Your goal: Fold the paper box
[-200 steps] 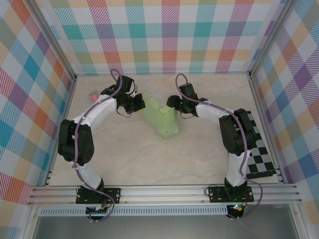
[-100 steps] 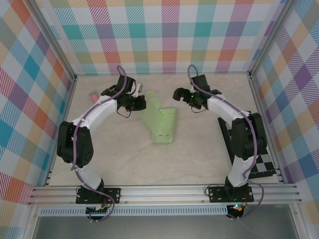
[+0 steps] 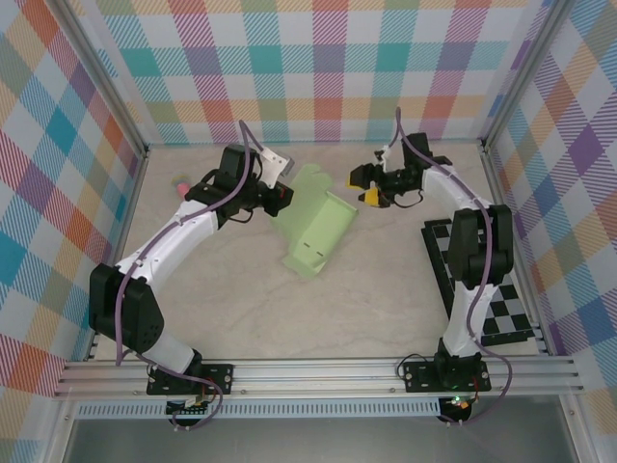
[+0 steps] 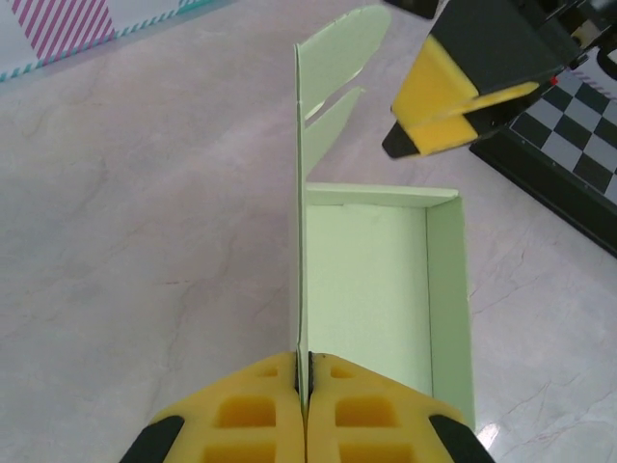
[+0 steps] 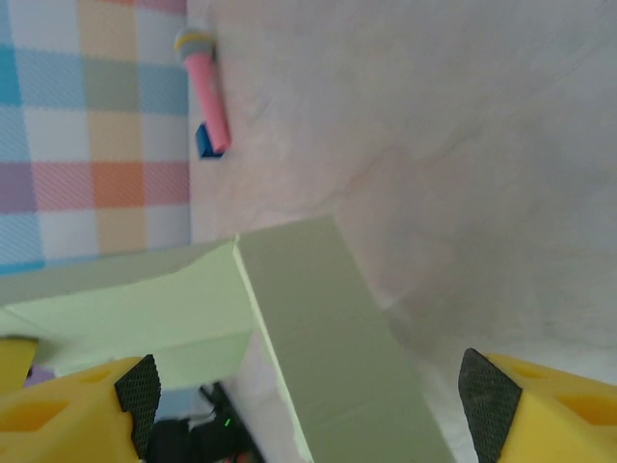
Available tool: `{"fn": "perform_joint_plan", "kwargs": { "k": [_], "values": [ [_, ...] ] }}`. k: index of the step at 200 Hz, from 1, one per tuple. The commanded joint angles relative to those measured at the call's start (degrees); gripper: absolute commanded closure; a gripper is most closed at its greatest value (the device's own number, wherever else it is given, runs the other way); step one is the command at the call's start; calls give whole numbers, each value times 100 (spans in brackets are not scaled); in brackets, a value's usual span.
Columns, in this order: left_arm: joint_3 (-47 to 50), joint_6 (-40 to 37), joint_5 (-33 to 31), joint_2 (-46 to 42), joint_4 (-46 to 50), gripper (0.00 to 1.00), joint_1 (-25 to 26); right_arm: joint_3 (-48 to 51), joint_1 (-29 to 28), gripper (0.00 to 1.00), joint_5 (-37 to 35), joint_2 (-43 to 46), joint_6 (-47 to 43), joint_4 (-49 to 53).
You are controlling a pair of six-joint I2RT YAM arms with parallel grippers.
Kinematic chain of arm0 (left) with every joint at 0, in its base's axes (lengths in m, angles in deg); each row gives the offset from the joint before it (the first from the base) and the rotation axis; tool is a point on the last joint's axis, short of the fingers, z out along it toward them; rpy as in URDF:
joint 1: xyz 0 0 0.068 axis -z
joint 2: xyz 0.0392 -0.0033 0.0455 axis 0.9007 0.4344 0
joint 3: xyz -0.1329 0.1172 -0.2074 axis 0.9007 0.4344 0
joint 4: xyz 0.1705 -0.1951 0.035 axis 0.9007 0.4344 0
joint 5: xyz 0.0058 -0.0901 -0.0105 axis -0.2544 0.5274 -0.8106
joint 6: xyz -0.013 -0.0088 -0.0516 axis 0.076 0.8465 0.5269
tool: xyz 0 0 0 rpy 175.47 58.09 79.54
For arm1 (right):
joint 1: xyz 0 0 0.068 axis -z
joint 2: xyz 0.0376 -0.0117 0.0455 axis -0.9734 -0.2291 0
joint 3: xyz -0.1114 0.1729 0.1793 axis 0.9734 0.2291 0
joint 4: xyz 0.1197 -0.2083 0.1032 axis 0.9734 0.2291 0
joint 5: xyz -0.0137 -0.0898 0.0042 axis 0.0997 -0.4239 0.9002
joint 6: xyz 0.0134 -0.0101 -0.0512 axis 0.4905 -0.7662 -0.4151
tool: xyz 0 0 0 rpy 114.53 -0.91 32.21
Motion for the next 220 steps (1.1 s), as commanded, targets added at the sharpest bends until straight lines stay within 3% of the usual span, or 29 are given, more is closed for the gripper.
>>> {"fn": "perform_joint_plan", "kwargs": {
  "k": [1, 26, 67, 148, 220],
  "values": [
    [-73, -430, 150, -93, -110, 100, 38, -158, 5, 16, 1082, -56, -558, 496],
    [-73, -465, 264, -92, -172, 100, 38, -230, -4, 15, 778, -227, -998, 1000],
    [-107, -433, 659, -90, -146, 100, 29, -119, -6, 14, 566, -442, -1167, 924],
    [-226, -158, 647, 41, -268, 100, 23, -120, -150, 25, 935, -632, -1138, 930],
    [-120, -57, 842, -13, -343, 100, 24, -308, -259, 27, 1148, -834, -962, 733]
  ]
}}
